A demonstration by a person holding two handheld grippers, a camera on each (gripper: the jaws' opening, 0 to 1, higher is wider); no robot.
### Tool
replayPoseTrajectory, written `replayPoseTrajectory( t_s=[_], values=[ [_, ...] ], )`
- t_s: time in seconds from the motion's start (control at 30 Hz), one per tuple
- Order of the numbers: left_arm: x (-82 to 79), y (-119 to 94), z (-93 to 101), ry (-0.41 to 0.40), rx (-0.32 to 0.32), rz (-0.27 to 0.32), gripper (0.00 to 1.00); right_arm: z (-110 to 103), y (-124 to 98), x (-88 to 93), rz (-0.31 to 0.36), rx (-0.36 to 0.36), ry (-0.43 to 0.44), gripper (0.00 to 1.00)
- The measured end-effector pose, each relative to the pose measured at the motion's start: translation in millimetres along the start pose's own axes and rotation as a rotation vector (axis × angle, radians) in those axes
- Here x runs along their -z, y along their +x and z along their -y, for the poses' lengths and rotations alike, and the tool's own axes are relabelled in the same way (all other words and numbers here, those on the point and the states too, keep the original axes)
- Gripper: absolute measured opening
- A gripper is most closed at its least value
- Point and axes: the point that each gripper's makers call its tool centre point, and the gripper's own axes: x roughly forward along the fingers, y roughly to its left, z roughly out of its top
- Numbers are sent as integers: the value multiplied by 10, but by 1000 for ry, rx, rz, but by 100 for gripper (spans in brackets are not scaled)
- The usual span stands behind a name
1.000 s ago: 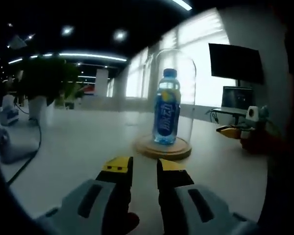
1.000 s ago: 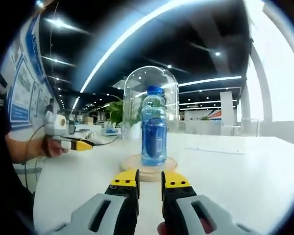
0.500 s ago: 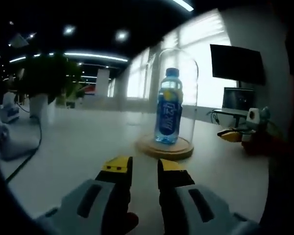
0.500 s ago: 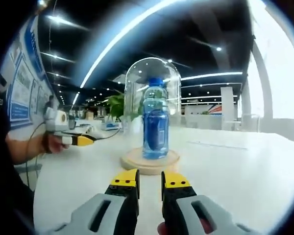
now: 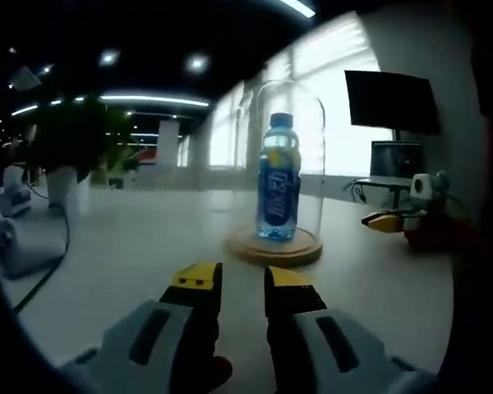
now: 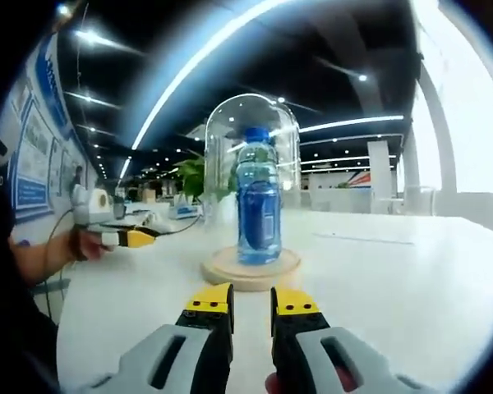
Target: Open the cover put in the Mizone put the cover back on
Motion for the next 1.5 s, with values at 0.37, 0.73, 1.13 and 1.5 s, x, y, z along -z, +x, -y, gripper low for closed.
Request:
replayPoseTrajectory(
  t_s=[0.37, 0.73, 1.13, 1.5],
  values=[
    [-1, -1, -5, -3, -1, 1, 17, 47, 5, 13, -4, -1, -3, 11],
    [15, 6, 9, -8, 10, -7, 17, 86, 4, 22, -4, -3, -9, 12],
    [17, 5, -2, -8, 5, -7, 17, 86, 0, 29, -5, -2, -27, 12],
    [-14, -10, 6, -12, 12, 9, 17, 80, 5, 23, -1, 2, -35, 12]
  ],
)
